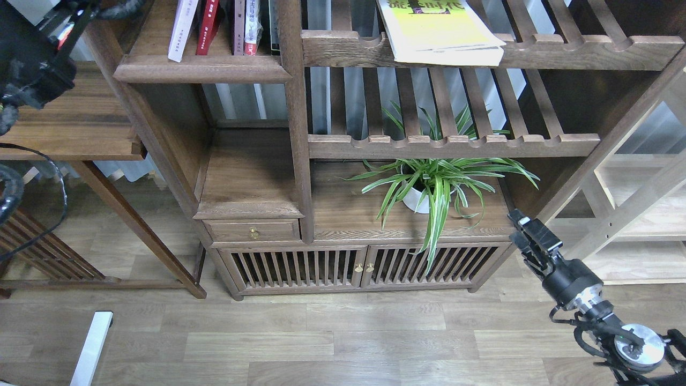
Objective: Organize books on shelf
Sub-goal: 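Bring both grippers back in front of the shelf and raise the right gripper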
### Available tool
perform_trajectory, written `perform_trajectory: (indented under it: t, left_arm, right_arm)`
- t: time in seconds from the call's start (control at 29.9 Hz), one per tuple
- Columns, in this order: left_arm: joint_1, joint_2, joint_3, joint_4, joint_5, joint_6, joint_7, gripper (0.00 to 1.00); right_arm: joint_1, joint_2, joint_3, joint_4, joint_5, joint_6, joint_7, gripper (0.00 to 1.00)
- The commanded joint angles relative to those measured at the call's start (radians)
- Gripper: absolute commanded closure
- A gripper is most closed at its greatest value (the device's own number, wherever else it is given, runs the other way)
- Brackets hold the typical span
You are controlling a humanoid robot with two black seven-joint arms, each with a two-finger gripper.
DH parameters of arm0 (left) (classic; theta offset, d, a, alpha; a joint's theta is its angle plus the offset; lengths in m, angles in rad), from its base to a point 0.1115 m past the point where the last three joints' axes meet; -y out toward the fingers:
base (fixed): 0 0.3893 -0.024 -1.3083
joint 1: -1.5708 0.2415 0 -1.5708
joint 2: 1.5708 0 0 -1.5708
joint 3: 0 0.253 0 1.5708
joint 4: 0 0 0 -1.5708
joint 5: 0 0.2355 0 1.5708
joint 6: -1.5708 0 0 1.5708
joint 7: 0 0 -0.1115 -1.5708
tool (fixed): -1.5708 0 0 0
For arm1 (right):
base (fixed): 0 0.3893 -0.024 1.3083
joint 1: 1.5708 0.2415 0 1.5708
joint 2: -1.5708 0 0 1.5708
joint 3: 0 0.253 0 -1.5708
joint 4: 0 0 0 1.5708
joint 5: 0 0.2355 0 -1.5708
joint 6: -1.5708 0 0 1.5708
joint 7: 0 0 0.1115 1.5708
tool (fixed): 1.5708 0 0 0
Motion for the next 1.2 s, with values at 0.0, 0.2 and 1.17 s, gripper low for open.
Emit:
perform_trajectory:
  t: [0.0, 0.2, 1.17]
  left_arm:
    - [0.021, 0.008, -0.023, -0.001, -0.001, -0.082, -0.041, 0.01]
    - [0.087, 0.008, -0.113, -0.005, -0.080, -0.309, -0.091, 0.01]
    - [0.324, -0.089, -0.109, -0.269, -0.384, -0.703, 0.050, 0.01]
  right_arm:
    - [0.044, -0.006, 0.001, -0.029, -0.002, 0.000, 0.000, 0.05]
    - [0.077, -0.009, 0.014, -0.034, 0.006, 0.000, 0.003, 0.01]
    - [0.077, 0.045, 0.188, 0.299, 0.024, 0.000, 0.020, 0.03]
